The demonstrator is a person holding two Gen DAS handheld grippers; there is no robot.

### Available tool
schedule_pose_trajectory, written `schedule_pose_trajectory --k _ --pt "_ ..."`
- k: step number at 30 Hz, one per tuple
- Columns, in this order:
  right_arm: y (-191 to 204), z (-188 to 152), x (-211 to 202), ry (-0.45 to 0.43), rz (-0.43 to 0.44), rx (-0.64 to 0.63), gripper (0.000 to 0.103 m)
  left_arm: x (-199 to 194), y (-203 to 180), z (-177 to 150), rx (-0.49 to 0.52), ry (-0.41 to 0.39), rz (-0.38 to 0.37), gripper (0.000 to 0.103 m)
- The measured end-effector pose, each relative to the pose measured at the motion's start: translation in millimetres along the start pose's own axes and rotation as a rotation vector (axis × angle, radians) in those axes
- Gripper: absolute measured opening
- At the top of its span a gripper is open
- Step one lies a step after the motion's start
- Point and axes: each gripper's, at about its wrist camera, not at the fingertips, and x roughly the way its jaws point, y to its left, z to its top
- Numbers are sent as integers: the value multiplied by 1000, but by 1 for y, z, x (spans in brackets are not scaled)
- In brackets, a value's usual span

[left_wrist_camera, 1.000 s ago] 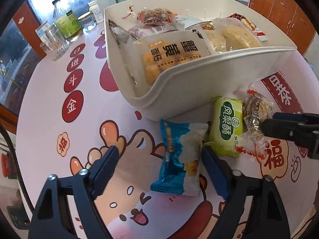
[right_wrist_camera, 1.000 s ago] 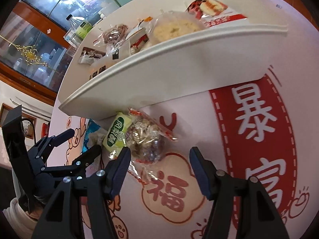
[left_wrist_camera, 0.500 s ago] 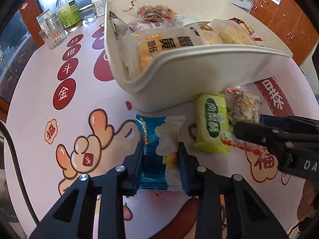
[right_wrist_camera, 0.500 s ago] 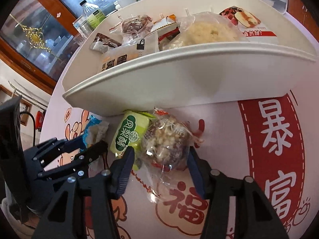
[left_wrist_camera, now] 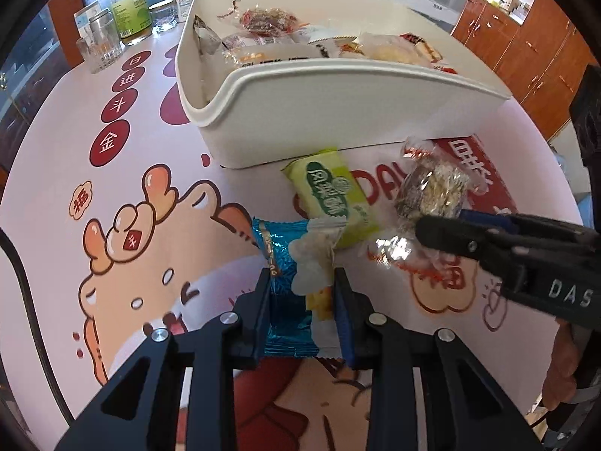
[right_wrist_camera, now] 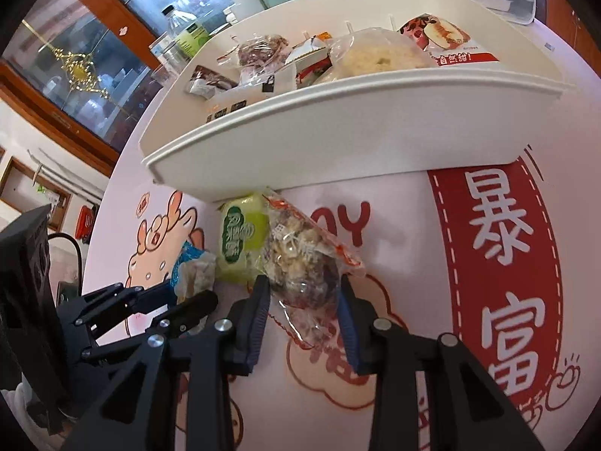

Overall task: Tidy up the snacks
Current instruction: 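Carry both packets over the white tray and release them inside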

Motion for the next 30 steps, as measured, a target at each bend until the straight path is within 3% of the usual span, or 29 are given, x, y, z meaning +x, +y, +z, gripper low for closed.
schedule_pose_trajectory --k 12,17,30 --pt "-1 -15 -46 -20 42 -56 35 -48 -31 4 -59 -71 -11 28" --pt "-9 -8 -73 -62 45 -78 35 -65 -46 23 -73 -87 36 28" --pt "-5 73 -155 -274 30 -165 35 -124 -71 116 -4 -249 177 28"
